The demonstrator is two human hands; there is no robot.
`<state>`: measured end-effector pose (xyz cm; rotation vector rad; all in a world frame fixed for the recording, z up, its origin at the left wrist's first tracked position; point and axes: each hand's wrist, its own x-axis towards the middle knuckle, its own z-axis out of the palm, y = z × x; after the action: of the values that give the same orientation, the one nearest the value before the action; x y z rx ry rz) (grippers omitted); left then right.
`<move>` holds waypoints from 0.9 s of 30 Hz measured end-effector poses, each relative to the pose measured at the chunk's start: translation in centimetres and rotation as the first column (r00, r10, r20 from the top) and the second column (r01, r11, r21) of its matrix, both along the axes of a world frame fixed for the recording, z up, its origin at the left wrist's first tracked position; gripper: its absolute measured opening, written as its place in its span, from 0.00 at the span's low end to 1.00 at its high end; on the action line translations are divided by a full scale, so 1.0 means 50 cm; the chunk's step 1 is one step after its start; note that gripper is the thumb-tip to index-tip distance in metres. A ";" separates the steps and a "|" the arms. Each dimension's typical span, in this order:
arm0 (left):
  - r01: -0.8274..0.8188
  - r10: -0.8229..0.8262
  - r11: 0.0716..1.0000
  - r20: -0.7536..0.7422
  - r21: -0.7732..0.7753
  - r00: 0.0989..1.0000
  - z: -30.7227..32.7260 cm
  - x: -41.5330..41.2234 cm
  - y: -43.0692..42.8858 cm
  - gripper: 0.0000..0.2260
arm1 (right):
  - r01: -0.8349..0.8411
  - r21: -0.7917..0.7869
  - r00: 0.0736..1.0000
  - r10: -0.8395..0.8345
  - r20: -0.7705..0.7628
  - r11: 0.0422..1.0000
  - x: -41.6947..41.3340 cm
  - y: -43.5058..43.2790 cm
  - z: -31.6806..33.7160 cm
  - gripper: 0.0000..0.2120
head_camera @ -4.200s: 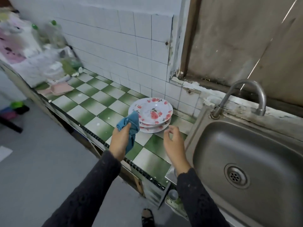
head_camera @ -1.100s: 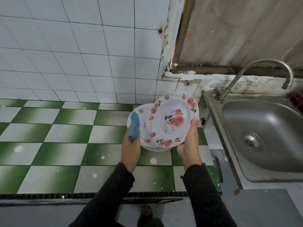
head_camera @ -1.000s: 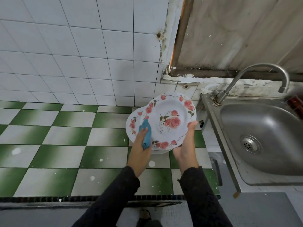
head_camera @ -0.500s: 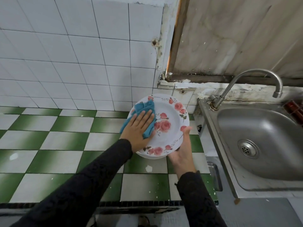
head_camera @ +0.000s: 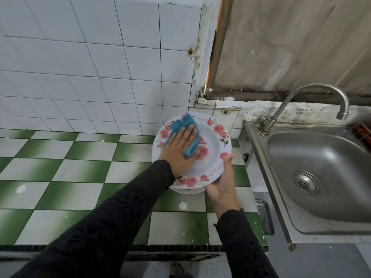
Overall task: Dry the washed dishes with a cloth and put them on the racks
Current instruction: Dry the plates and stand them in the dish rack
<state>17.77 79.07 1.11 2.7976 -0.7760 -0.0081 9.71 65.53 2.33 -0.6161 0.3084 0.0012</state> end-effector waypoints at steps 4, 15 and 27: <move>-0.003 0.004 0.999 -0.011 0.052 1.000 -0.032 -0.042 0.028 0.33 | 0.034 -0.019 0.997 -0.033 0.070 0.999 -0.004 -0.040 -0.004 0.33; -0.045 -0.203 0.732 -0.282 -0.680 0.938 0.025 -0.135 -0.100 0.29 | -0.055 -0.208 0.998 0.054 -0.006 0.977 -0.006 0.003 0.006 0.35; -0.049 -0.011 0.883 -0.125 -0.467 0.992 0.021 -0.024 -0.052 0.32 | -0.144 -0.207 0.990 0.143 -0.016 0.968 0.013 0.027 0.021 0.37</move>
<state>16.59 76.47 2.16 2.3167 -0.6202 0.0081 10.34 66.86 3.39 -0.8453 0.2662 0.1097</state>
